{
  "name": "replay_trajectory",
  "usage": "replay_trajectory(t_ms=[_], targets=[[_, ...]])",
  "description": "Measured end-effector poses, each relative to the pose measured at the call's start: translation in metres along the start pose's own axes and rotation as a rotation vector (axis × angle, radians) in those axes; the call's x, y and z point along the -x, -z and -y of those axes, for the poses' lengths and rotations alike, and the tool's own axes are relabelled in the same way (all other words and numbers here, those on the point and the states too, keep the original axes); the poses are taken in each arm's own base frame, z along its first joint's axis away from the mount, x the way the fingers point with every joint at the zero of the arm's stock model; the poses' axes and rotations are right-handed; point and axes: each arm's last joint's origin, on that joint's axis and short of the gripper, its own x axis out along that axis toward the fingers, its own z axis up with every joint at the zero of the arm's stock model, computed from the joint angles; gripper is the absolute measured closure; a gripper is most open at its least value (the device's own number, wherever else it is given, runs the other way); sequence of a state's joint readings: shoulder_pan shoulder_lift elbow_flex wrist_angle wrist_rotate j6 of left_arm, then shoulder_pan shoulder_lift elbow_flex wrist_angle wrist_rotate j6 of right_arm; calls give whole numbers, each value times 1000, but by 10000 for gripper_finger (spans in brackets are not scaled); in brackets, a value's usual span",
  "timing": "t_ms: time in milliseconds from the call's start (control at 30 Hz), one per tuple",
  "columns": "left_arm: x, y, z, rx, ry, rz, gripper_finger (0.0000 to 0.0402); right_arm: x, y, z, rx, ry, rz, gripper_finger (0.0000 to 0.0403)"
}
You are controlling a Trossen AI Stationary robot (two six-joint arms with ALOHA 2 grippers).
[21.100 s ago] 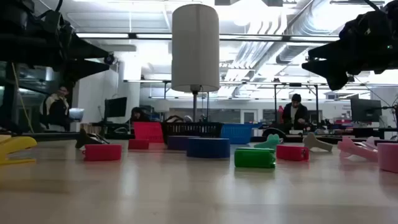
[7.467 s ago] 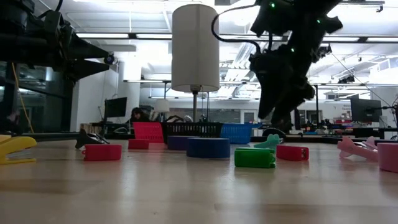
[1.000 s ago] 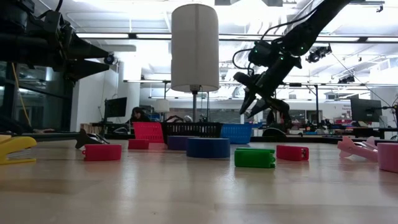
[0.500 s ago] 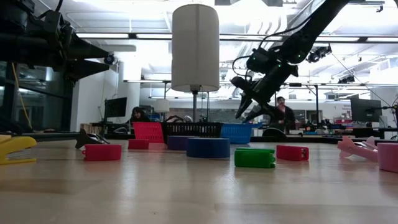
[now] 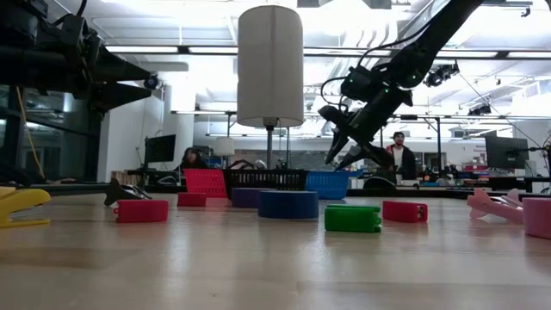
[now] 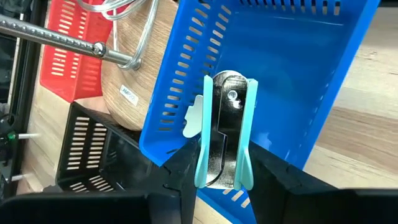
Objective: Pick and place Stapler, Stapler remover, tape
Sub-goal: Put the light blue staple remover into the blue bin
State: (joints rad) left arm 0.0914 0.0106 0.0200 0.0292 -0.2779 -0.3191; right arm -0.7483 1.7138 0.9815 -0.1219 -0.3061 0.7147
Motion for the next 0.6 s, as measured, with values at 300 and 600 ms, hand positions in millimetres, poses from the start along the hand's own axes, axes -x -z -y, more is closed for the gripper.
replay_trajectory(t_ms=[300,600], targets=[[0,0,0,0,0,0,176,0,0,0,8,0,0,282],[0,0,0,0,0,0,176,0,0,0,8,6,5,196]])
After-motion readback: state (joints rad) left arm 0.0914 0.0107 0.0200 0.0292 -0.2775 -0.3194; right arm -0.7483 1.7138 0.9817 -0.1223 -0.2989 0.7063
